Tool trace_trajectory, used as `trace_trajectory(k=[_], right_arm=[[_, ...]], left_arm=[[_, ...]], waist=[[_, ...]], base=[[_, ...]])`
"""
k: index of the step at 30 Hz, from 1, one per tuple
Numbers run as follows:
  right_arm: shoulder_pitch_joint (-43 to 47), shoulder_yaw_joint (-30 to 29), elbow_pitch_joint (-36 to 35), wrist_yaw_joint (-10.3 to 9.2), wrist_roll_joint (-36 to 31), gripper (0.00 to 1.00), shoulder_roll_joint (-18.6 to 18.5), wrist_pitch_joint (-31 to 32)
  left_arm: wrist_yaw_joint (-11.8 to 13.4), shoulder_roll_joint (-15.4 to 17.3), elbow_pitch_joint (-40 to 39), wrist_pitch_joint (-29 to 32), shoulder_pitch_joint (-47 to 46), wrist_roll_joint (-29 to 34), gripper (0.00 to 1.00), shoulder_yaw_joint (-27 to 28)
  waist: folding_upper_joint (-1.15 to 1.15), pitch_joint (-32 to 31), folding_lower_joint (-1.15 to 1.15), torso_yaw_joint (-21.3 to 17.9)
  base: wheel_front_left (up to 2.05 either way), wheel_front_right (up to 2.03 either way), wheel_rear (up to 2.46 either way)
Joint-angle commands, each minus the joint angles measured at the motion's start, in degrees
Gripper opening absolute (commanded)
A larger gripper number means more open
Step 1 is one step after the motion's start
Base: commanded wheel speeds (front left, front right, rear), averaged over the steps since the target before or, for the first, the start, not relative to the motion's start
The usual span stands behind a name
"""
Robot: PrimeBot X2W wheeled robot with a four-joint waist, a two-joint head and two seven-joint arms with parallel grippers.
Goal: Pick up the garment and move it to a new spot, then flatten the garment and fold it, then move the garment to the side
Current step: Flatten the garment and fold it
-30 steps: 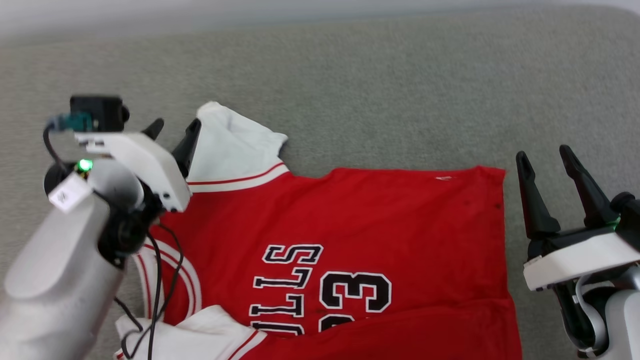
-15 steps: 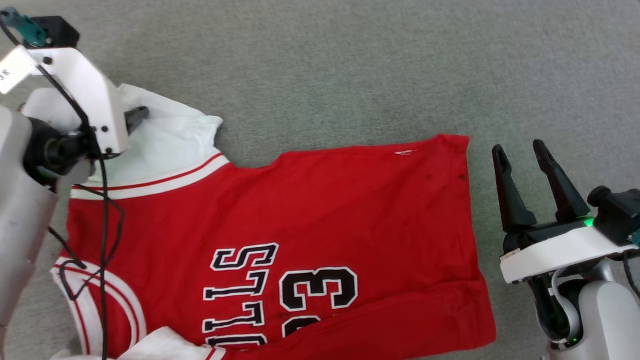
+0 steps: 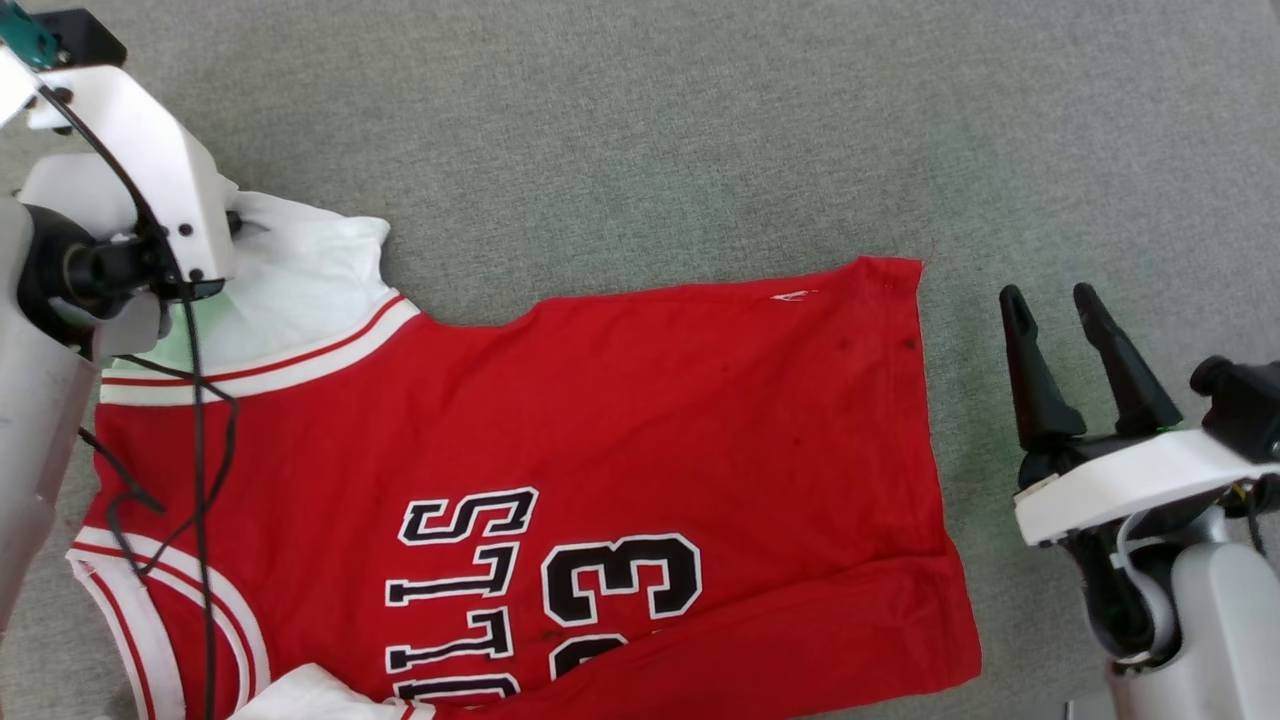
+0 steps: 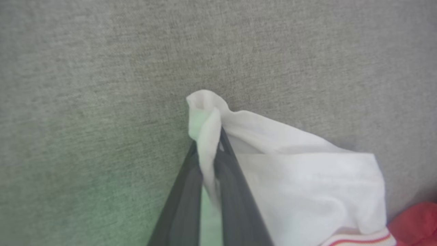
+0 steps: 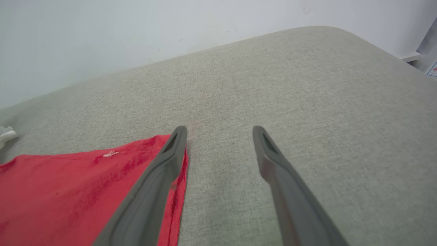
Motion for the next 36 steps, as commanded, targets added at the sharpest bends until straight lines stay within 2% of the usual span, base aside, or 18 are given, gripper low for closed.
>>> trace_trajectory(k=[1, 4, 8, 16, 21, 25, 26, 27, 29, 31, 36], right_arm=[[-1.47, -0.36, 0.62, -0.05, 0.5, 1.0, -1.13, 0.76], [-3.23, -0.23, 3.04, -0.05, 3.02, 1.0, -3.08, 4.03], [-6.51, 1.25, 6.97, -0.05, 7.97, 1.0, -6.61, 12.54], [-13.62, 9.21, 9.72, -0.05, 14.81, 1.0, -14.74, 28.9], [-17.15, 13.5, 13.03, -0.05, 15.48, 1.0, -17.09, 35.39], [-17.78, 17.61, 17.42, -0.04, 16.61, 1.0, -17.31, 40.31], [-17.65, 18.12, 18.93, -0.04, 17.0, 0.78, -16.95, 41.51], [-17.33, 18.62, 20.73, -0.04, 17.17, 0.41, -16.54, 43.18], [-16.78, 19.51, 22.95, -0.04, 17.91, 0.0, -15.73, 45.13], [-17.21, 20.14, 23.86, -0.02, 18.45, 0.0, -15.51, 45.6], [-20.8, 18.43, 22.83, -0.05, 18.89, 0.0, -17.66, 41.34]], left_arm=[[-0.66, -2.86, 2.11, 0.36, 5.18, -0.5, 0.0, -2.24], [-1.75, -3.11, 1.74, -2.82, 3.96, -0.15, 0.0, -1.4], [-3.76, -3.26, 0.8, -8.48, 1.5, 0.83, 0.0, -0.25], [-6.48, -5.67, -1.3, -13.51, -0.83, 1.58, 0.0, -0.62], [-7.77, -6.66, -2.59, -15.64, -0.74, 1.85, 0.0, -0.88], [-8.3, -6.98, -3.13, -17.04, -0.67, 1.87, 0.0, -0.87], [-8.33, -6.94, -3.08, -17.37, -0.5, 1.82, 0.0, -0.82], [-8.54, -6.99, -2.99, -17.66, -0.22, 1.76, 0.0, -0.81], [-8.83, -7.31, -2.72, -18.2, 0.34, 1.59, 0.0, -0.91], [-9.11, -7.42, -2.35, -18.91, 0.46, 1.5, 0.0, -0.85], [-9.48, -7.34, -1.58, -22.21, 2.12, 1.74, 0.0, -0.36]], waist=[[0.0, -0.57, 0.01, 0.27], [0.0, -1.83, 0.01, 0.98], [0.0, -3.35, 0.01, 2.73], [0.0, -4.0, 0.01, 7.5], [0.0, -2.99, 0.01, 9.65], [0.0, -2.1, 0.01, 11.09], [0.0, -1.99, 0.01, 11.32], [0.0, -1.99, 0.01, 11.5], [0.0, -2.19, 0.01, 11.89], [0.0, -2.57, 0.01, 12.16], [0.0, -5.14, 0.01, 12.55]], base=[[0.0, 0.0, 0.0], [0.0, 0.0, 0.0], [0.0, 0.0, 0.0], [0.0, 0.0, 0.0], [0.0, 0.0, 0.0], [0.0, 0.0, 0.0], [0.0, 0.0, 0.0], [0.0, 0.0, 0.0], [0.0, 0.0, 0.0], [0.0, 0.0, 0.0], [0.0, 0.0, 0.0]])
